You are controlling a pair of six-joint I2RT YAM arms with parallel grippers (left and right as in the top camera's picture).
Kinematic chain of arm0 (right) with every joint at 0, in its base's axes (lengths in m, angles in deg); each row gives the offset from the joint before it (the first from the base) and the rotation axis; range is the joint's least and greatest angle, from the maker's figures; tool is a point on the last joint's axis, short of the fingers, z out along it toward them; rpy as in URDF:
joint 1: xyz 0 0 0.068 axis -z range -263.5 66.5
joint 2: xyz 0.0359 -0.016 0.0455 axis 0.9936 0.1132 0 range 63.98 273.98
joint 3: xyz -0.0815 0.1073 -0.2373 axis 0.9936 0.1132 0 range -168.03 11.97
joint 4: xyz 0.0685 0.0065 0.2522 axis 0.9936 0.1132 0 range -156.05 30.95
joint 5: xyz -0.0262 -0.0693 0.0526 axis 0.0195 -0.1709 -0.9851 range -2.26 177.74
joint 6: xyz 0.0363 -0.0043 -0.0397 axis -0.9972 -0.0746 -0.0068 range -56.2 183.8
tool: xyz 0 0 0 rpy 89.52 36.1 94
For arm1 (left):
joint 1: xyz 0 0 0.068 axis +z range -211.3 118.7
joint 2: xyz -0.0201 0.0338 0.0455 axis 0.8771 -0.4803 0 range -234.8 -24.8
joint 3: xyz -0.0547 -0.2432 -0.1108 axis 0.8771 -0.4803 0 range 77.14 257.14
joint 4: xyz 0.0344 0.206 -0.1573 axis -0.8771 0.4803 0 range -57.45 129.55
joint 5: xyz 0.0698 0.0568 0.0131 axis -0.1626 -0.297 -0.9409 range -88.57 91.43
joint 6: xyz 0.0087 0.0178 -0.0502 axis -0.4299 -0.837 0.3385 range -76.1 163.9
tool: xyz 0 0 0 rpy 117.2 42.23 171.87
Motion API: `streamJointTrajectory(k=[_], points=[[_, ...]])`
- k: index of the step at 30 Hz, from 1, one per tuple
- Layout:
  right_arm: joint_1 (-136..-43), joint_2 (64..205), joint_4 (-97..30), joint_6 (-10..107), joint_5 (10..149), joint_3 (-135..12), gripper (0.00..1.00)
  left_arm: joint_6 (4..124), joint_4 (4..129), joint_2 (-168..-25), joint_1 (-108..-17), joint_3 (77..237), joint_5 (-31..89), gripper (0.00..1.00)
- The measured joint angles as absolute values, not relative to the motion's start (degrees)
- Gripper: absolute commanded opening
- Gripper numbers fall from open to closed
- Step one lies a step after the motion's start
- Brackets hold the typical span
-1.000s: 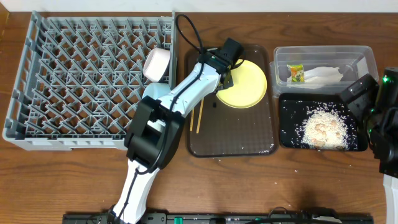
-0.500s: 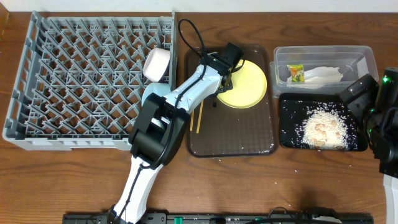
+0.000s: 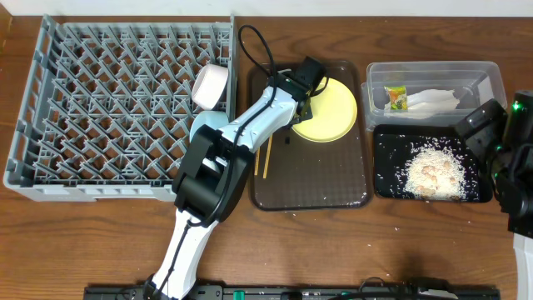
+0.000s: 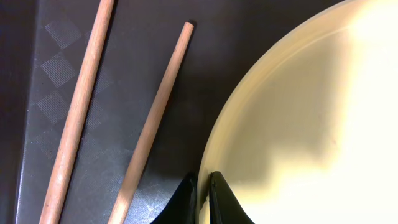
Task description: Sort waste into correct bins and load items into the dishwasher
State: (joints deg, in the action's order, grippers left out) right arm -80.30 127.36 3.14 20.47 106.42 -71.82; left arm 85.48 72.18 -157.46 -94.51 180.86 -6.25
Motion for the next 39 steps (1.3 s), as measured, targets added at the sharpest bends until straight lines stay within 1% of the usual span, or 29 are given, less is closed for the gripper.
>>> streamJointTrajectory(k=[6, 16, 20, 28, 32, 33, 34, 35, 36, 37, 39], points=[[-80.30, 127.36, 3.14, 20.47, 106.42, -71.82, 0.99, 83.69, 72.16, -157.46, -94.51, 180.86, -5.66, 0.07], [-80.30, 127.36, 3.14, 20.47, 106.42, -71.82, 0.99, 73.50, 72.60, -155.24, -94.47, 180.45, -5.66, 0.07], [-80.30, 127.36, 3.14, 20.47, 106.44, -71.82, 0.99, 68.13, 72.64, -151.32, -94.49, 179.92, -8.44, 0.07], [-80.30, 127.36, 3.14, 20.47, 106.42, -71.82, 0.99, 57.81, 70.68, -139.74, -94.47, 179.90, -18.93, 0.07], [-80.30, 127.36, 3.16, 20.47, 106.42, -71.82, 0.99, 53.83, 68.88, -135.67, -94.47, 179.90, -22.10, 0.08], [-80.30, 127.36, 3.14, 20.47, 106.42, -71.82, 0.99, 53.18, 68.60, -135.15, -94.47, 179.90, -22.49, 0.10], [-80.30, 127.36, 3.14, 20.47, 106.44, -71.82, 0.99, 52.83, 68.56, -134.93, -94.47, 179.90, -22.63, 0.17], [-80.30, 127.36, 3.14, 20.47, 106.42, -71.82, 0.99, 52.52, 68.64, -134.91, -94.47, 179.90, -22.60, 0.31], [-80.30, 127.36, 3.14, 20.47, 106.42, -71.82, 0.99, 52.39, 68.88, -134.95, -94.47, 179.90, -22.23, 0.37], [-80.30, 127.36, 3.14, 20.47, 106.42, -71.80, 0.99, 52.26, 69.30, -135.08, -94.47, 179.90, -21.38, 0.43], [-80.30, 127.36, 3.14, 20.47, 106.44, -71.82, 0.99, 52.48, 70.61, -135.28, -94.47, 179.90, -19.15, 0.50]])
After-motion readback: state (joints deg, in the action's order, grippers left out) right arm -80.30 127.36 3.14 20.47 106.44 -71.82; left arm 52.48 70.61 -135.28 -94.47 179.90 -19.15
